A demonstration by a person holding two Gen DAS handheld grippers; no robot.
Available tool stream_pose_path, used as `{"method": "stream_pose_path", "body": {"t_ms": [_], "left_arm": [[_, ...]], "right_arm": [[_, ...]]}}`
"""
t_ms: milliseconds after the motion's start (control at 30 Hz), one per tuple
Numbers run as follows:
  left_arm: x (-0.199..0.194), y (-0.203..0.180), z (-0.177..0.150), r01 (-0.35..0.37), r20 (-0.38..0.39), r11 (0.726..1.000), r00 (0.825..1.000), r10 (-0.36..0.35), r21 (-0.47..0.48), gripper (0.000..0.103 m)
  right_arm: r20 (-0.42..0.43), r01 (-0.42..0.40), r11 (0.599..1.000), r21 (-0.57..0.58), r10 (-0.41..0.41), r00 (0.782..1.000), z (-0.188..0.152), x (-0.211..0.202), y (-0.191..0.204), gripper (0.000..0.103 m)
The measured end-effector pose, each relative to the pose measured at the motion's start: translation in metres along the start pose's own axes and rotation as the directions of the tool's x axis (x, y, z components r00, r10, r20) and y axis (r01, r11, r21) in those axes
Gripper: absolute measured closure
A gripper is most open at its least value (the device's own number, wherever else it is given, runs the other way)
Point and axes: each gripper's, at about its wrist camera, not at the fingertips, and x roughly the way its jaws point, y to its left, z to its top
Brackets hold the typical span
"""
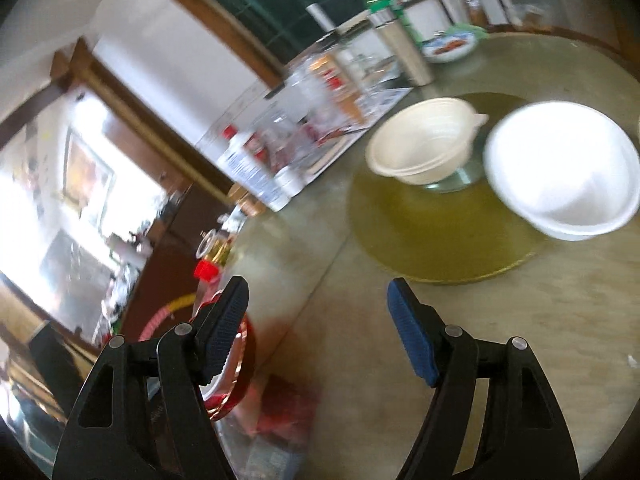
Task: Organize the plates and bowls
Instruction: 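Move both open tools toward the white plates beside the lazy susan, then grasp a white plate rim with the left tool while the right tool grasps another white plate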
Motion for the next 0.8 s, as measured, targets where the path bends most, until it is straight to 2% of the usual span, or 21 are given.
{"method": "stream_pose_path", "body": {"t_ms": [200,333,400,467,533,600,733,800], "left_arm": [[0.031,-0.047,0.006,0.062,-0.073,0.998,0.996,-0.060,0.020,0.020],[0.046,-0.070,0.006,0.075,-0.083,0.997,0.994,-0.073,0.021,0.020],[0.054,-0.084,0.005,0.097,-0.103,0.995,0.990,-0.093,0.032,0.020],[0.061,-0.099,0.005,0.121,-0.122,0.992,0.986,-0.115,0.042,0.020],[0.067,-0.112,0.008,0.146,-0.138,0.989,0.981,-0.140,0.038,0.020],[0.074,-0.128,0.013,0.200,-0.170,0.979,0.966,-0.193,0.027,0.020],[0.088,-0.156,0.022,0.276,-0.223,0.961,0.938,-0.265,0.019,0.020],[0.097,-0.168,0.022,0.297,-0.256,0.955,0.924,-0.285,0.009,0.020]], "right_arm": [[0.082,-0.004,0.995,0.097,-0.003,0.997,0.014,-0.022,-0.043,0.030],[0.185,-0.016,0.990,0.138,-0.010,0.983,0.021,-0.040,-0.063,0.030],[0.266,-0.005,0.988,0.155,-0.037,0.963,0.024,-0.052,-0.069,0.030],[0.340,0.031,0.981,0.191,-0.096,0.936,0.026,-0.068,-0.077,0.030],[0.404,0.091,0.958,0.272,-0.199,0.893,0.026,-0.086,-0.092,0.030],[0.421,0.102,0.932,0.347,-0.252,0.872,0.024,-0.096,-0.108,0.030],[0.362,0.126,0.891,0.437,-0.302,0.882,0.024,-0.092,-0.130,0.030],[0.328,0.126,0.882,0.453,-0.297,0.897,0.024,-0.087,-0.137,0.030]]}}
